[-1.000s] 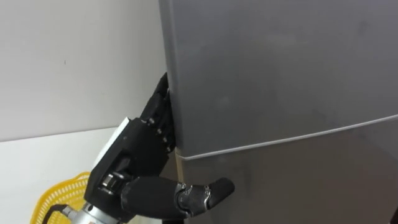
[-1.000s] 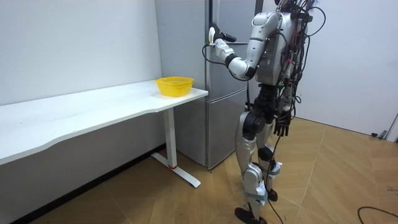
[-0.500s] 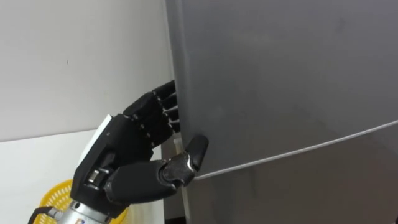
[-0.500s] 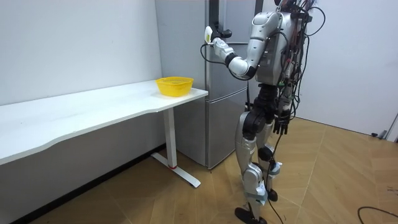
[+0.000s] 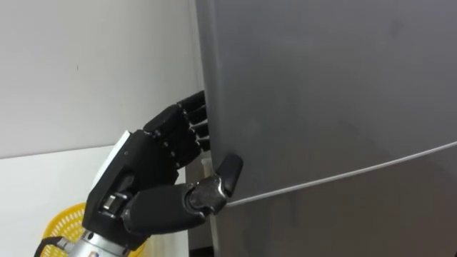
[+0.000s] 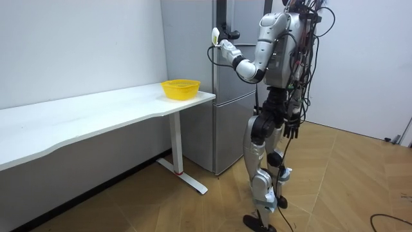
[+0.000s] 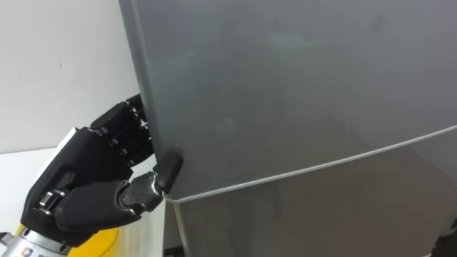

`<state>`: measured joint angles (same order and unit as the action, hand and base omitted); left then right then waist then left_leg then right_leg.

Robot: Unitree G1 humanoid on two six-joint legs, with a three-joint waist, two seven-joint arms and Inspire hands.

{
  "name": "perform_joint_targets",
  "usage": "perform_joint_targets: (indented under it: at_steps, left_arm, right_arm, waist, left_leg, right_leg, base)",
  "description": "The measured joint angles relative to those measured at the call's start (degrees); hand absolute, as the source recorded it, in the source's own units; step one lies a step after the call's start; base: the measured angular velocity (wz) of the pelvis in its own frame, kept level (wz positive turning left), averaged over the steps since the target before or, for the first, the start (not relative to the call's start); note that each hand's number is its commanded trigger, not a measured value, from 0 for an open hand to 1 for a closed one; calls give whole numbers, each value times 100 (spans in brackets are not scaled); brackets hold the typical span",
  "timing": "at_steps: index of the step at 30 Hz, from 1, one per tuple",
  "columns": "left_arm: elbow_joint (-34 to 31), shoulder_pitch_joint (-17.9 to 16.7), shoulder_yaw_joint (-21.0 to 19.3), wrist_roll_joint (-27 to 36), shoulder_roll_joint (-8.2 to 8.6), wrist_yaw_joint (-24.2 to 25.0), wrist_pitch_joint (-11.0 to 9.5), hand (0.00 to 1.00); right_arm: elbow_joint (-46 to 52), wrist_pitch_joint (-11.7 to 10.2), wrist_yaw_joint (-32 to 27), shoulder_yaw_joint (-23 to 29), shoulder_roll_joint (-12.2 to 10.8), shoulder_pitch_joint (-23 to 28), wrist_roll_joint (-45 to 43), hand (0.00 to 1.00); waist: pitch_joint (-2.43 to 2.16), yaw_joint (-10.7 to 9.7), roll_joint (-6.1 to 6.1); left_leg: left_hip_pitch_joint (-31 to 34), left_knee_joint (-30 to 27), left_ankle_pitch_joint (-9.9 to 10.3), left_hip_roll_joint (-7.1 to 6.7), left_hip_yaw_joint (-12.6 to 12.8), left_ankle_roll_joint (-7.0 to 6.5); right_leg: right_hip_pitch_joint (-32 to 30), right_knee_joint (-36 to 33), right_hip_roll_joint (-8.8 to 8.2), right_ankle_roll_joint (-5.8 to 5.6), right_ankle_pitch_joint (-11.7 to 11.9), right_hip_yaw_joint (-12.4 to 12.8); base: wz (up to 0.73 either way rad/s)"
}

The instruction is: Retrieve from the upper fridge

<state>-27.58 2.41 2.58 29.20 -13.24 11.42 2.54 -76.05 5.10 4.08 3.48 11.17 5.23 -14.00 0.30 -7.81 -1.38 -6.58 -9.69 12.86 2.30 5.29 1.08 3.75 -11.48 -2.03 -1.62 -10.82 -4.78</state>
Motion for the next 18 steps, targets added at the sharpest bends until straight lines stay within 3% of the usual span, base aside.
perform_joint_targets:
  at_steps: [5,6,7,8,9,14,18]
  left_arm:
    - [-52,5,63,-3,40,32,45,100]
    - [-54,6,63,-2,44,39,55,96]
    - [-54,6,62,-1,48,50,61,72]
    - [-54,9,62,1,49,57,61,19]
    - [-54,11,64,5,50,59,62,2]
    - [-30,26,177,478,45,163,88,0]
    - [43,26,518,980,71,281,90,0]
  right_arm:
    - [71,45,112,-30,-4,34,-200,0]
    - [76,64,109,-47,-4,32,-215,0]
    - [75,83,108,-86,-4,34,-240,0]
    - [69,92,109,-115,-5,54,-260,0]
    - [69,97,111,-128,-5,51,-260,0]
    - [74,128,99,-242,-2,43,-258,0]
    - [69,123,86,-388,13,-11,-259,0]
  waist:
    - [-20,-1,48]
    - [-24,0,53]
    - [-28,1,59]
    - [-26,-2,68]
    - [-25,-4,69]
    - [-22,-6,69]
    - [1,-7,31]
  left_leg:
    - [0,-5,0,-1,-54,0]
    - [0,-5,0,-1,-54,0]
    - [-3,-6,0,-1,-55,0]
    - [-9,-5,0,-1,-56,0]
    - [-8,-6,0,-1,-55,0]
    - [2,-6,2,-4,-55,-1]
    - [10,-5,2,-8,-14,-1]
  right_leg:
    - [3,84,3,10,8,-27]
    - [3,84,3,10,8,-29]
    - [8,91,4,10,8,-29]
    - [16,95,4,10,8,-27]
    - [16,93,4,10,8,-22]
    - [31,83,-1,10,11,6]
    - [38,72,-4,6,25,48]
  base:
    - [5]
    - [0]
    - [0]
    - [0]
    - [0]
    - [4]
    - [-3]
